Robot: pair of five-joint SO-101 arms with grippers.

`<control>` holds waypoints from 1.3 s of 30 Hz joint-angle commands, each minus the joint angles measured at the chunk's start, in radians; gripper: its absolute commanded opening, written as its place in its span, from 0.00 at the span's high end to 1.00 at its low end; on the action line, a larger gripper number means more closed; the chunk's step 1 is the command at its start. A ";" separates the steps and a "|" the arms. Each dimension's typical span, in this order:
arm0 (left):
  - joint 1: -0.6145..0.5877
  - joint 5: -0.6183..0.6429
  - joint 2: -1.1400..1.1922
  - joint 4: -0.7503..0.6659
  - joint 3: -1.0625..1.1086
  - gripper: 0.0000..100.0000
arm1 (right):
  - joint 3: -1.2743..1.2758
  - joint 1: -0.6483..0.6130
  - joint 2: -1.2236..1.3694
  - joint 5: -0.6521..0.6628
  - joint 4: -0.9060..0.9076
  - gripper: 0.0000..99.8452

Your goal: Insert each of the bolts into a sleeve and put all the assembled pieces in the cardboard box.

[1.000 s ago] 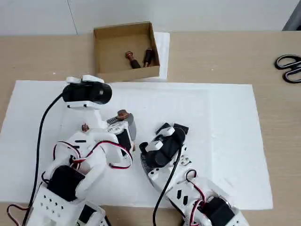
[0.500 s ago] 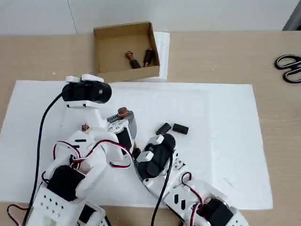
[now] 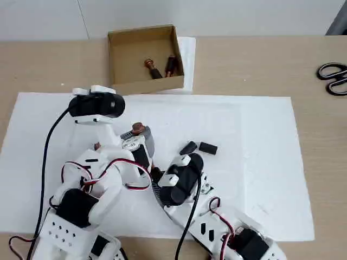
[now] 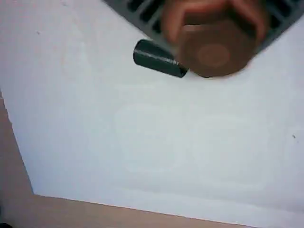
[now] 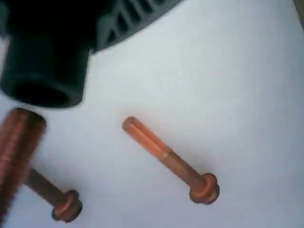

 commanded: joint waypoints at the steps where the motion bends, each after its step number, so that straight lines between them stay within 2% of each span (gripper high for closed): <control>1: 0.000 0.008 -0.008 -0.026 -0.004 0.99 | -0.051 0.028 -0.005 0.012 -0.031 1.00; 7: 0.063 0.009 -0.009 -0.026 -0.004 0.99 | -0.048 0.031 0.004 0.012 -0.073 1.00; 14: 0.068 0.009 -0.003 -0.020 -0.001 0.99 | -0.049 0.033 0.004 0.011 -0.071 1.00; 21: 0.129 0.009 -0.009 0.123 -0.002 0.99 | -0.052 0.139 0.001 0.014 -0.073 1.00; 25: 0.180 0.003 -0.009 0.186 -0.002 0.99 | -0.055 0.148 -0.004 0.014 -0.084 1.00; 31: 0.224 -0.035 -0.009 0.199 0.025 0.99 | -0.074 0.150 0.004 0.015 -0.131 1.00; 39: 0.221 -0.075 -0.011 0.192 0.051 0.99 | -0.077 0.150 0.004 0.015 -0.128 1.00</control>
